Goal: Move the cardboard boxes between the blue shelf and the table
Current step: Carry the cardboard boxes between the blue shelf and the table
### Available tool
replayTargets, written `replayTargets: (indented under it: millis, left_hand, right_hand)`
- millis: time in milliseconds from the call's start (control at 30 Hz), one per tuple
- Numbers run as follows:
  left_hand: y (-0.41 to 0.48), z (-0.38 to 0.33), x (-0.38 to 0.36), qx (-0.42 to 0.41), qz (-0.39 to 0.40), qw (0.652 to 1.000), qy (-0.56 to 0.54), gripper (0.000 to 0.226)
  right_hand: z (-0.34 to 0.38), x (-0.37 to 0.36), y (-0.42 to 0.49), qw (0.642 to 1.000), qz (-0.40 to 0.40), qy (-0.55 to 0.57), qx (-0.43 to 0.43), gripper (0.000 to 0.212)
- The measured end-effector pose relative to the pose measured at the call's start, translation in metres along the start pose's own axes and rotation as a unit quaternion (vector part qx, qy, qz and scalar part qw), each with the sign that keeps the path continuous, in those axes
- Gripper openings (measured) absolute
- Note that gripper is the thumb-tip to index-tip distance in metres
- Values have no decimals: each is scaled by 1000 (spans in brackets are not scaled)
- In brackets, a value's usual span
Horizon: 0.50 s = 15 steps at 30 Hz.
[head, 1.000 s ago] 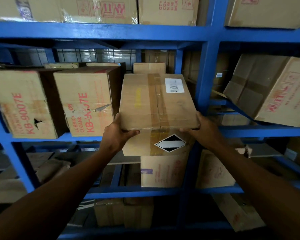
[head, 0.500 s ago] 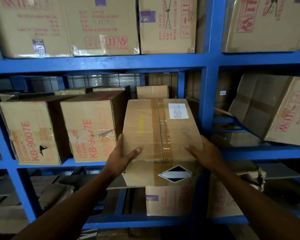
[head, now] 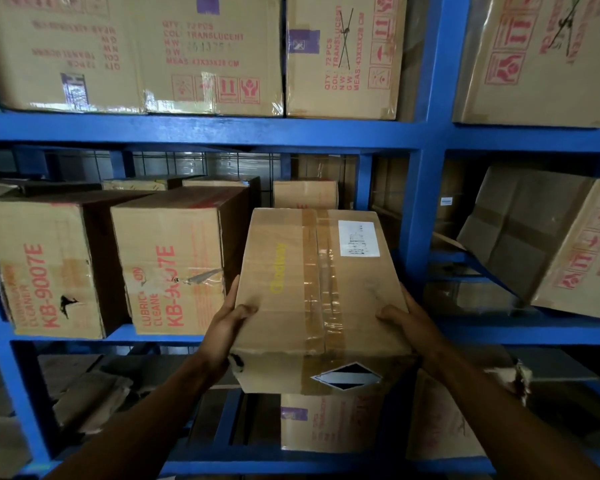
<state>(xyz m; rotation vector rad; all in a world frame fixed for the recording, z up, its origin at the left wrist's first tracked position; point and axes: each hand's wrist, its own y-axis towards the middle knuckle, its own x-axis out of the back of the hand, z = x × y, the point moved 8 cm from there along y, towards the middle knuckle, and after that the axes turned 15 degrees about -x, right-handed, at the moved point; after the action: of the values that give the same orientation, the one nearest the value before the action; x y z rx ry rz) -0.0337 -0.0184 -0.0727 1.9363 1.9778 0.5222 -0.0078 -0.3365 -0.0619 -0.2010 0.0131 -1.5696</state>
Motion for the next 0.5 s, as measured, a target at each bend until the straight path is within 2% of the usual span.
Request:
replayTargets:
  millis: [67, 167, 267, 500]
  left_hand:
    - [-11, 0, -5, -5, -19, 1000, -17, 84]
    - [-28, -2, -4, -10, -31, 999, -21, 73]
    - [-50, -10, -4, -8, -20, 1000, -10, 76]
    - [-119, -31, -7, 1, -11, 1000, -6, 69]
  right_hand:
    - [-6, -3, -5, 1000, -3, 13, 13, 49]
    - [-14, -4, -20, 1000, 4, 26, 13, 46]
    - [-24, -3, -44, 1000, 10, 24, 13, 45]
    - [-60, -4, -109, 999, 16, 24, 14, 55]
